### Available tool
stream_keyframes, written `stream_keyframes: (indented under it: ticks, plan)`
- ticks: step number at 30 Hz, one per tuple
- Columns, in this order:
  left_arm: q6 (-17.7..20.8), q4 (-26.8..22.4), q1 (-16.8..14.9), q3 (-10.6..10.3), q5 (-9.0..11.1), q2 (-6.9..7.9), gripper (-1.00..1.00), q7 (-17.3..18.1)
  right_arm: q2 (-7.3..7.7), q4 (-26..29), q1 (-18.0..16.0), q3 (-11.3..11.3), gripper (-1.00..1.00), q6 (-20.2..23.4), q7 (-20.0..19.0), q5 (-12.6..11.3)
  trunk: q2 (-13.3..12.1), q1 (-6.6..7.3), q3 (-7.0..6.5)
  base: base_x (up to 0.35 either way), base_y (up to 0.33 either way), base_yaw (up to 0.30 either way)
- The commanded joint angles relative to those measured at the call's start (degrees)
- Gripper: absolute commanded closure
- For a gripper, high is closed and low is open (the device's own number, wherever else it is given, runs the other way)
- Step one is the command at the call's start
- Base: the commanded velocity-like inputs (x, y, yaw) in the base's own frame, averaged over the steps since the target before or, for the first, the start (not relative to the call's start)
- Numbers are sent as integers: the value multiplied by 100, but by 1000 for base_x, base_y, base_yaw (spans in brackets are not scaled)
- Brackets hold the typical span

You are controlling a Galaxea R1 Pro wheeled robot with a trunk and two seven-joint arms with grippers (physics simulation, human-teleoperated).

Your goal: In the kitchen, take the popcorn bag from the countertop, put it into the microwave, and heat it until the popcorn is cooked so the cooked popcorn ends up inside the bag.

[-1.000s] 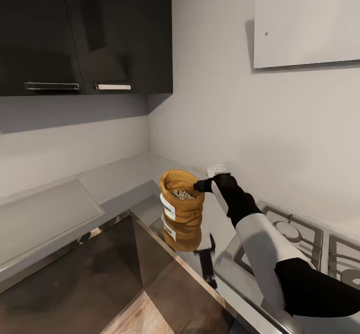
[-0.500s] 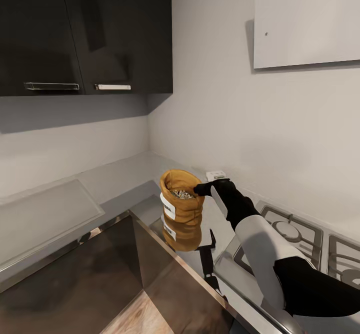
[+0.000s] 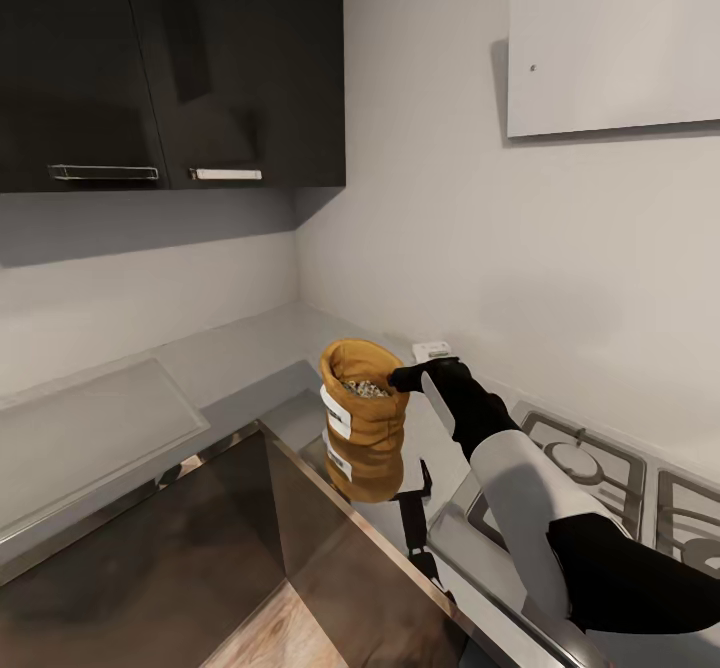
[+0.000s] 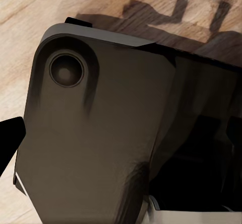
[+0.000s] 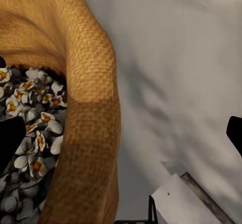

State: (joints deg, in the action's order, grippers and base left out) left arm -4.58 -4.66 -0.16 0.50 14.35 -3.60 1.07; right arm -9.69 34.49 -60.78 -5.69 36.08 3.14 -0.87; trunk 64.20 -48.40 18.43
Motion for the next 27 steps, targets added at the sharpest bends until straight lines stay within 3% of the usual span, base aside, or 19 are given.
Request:
stream_keyframes:
  ticks: [1, 21, 25, 27]
  plan:
    - [-15, 0, -2, 3, 33, -1, -100, 11, 3, -240, 1, -26, 100, 30, 30, -11, 3, -1, 8, 0, 0, 0]
    - [-17, 0, -2, 3, 38, -1, -100, 10, 3, -176, -3, -37, 100, 142, 11, 42, 3, -1, 8, 0, 0, 0]
    - [-16, 0, -2, 3, 39, -1, -100, 10, 3, 40, -4, -15, 100, 529, 14, 43, 3, -1, 8, 0, 0, 0]
    - [-16, 0, -2, 3, 37, -1, -100, 11, -4, 525, -2, 0, 100, 841, 18, 34, 3, -1, 8, 0, 0, 0]
